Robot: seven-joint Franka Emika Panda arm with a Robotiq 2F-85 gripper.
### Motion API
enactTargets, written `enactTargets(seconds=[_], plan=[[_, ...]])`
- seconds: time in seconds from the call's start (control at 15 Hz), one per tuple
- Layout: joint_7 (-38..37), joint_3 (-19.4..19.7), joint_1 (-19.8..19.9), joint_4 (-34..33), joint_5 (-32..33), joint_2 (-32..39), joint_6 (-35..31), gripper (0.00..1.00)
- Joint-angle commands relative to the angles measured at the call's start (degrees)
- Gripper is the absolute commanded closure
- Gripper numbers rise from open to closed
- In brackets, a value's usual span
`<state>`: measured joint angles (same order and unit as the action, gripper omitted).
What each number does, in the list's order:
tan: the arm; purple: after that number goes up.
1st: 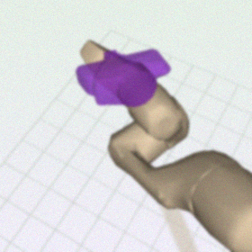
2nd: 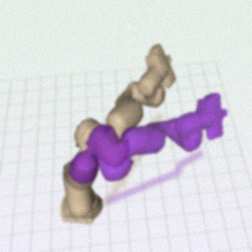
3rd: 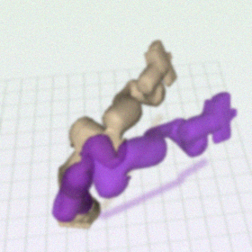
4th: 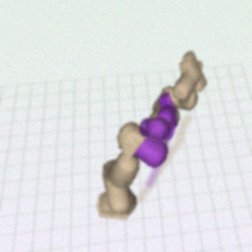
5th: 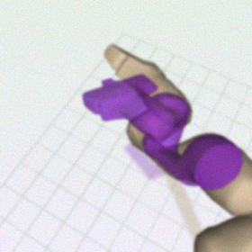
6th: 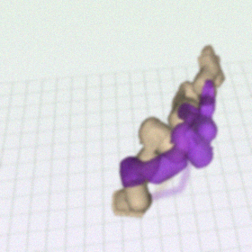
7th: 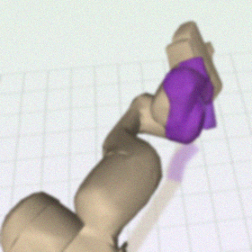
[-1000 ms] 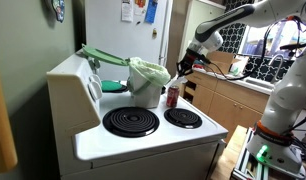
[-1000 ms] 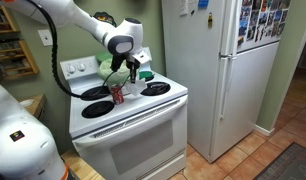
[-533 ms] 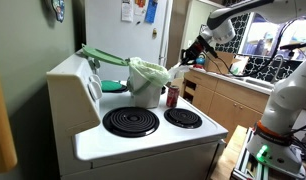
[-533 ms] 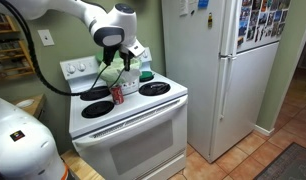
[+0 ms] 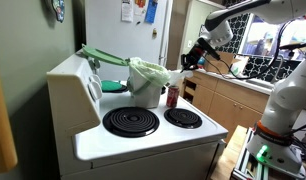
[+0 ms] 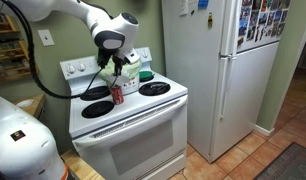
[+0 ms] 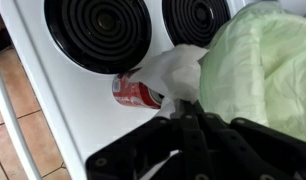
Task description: Use the paper towel to lift the coke can and throw it in the bin
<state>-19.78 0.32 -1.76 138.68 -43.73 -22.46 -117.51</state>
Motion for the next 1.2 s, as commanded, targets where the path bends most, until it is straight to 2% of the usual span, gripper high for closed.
enactTargets(seconds=[0.0,0.2,0.6,1.13], plan=[[1.1,-2.0,0.7,-0.7,1.1,3.6,-1.1,1.0],[0.6,-3.5,0.4,-1.6,2.8,6.4,-1.8,1.0],[-4.7,-5.5,0.3,-3.6,11.8,8.8,-6.5,1.0],[-11.7,-7.0,-0.8,-6.8,15.4,10.7,-4.6,1.0]])
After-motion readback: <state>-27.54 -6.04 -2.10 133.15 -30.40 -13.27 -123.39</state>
